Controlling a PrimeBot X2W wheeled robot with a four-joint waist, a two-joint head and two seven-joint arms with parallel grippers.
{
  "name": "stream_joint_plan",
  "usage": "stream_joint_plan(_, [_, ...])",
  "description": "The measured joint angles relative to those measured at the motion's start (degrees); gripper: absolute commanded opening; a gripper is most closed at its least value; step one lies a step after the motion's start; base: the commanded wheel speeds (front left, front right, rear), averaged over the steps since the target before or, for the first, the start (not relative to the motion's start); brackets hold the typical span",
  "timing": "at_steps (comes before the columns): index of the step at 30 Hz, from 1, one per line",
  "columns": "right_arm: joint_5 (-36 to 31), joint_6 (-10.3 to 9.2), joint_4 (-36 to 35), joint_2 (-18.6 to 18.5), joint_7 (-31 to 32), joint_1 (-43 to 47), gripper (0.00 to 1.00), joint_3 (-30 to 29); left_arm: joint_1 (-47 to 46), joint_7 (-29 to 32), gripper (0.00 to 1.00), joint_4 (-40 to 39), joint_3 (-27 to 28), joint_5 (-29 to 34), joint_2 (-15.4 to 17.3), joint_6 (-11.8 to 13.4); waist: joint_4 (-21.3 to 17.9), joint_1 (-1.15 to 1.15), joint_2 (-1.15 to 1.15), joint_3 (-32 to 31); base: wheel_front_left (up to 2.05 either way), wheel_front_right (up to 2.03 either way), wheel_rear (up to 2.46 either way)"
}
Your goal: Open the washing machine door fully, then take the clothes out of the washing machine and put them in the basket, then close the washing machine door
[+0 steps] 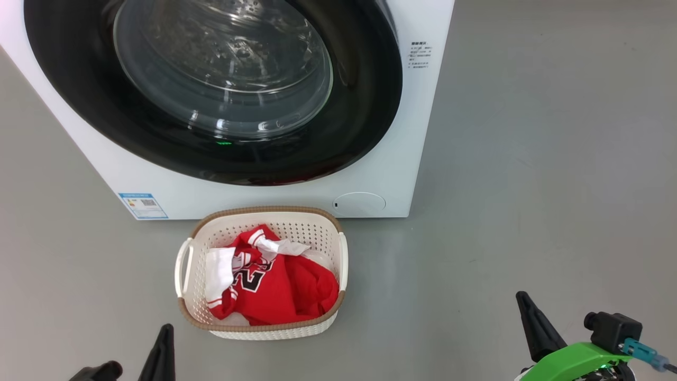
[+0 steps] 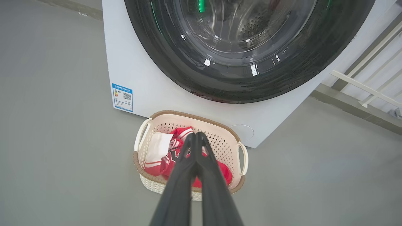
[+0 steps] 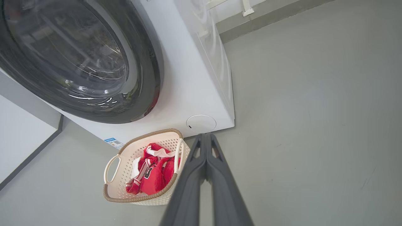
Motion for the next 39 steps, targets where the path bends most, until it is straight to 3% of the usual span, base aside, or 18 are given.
stream_joint_plan(39, [21.45, 0.0, -3.38, 1.79, 6.76, 0.0, 0.0, -4.13, -0.27, 6.12, 0.0, -1.98, 2.6, -23.58, -0.04, 0.0, -0.84, 0.0, 0.0, -1.74, 0.0, 0.0, 0.0])
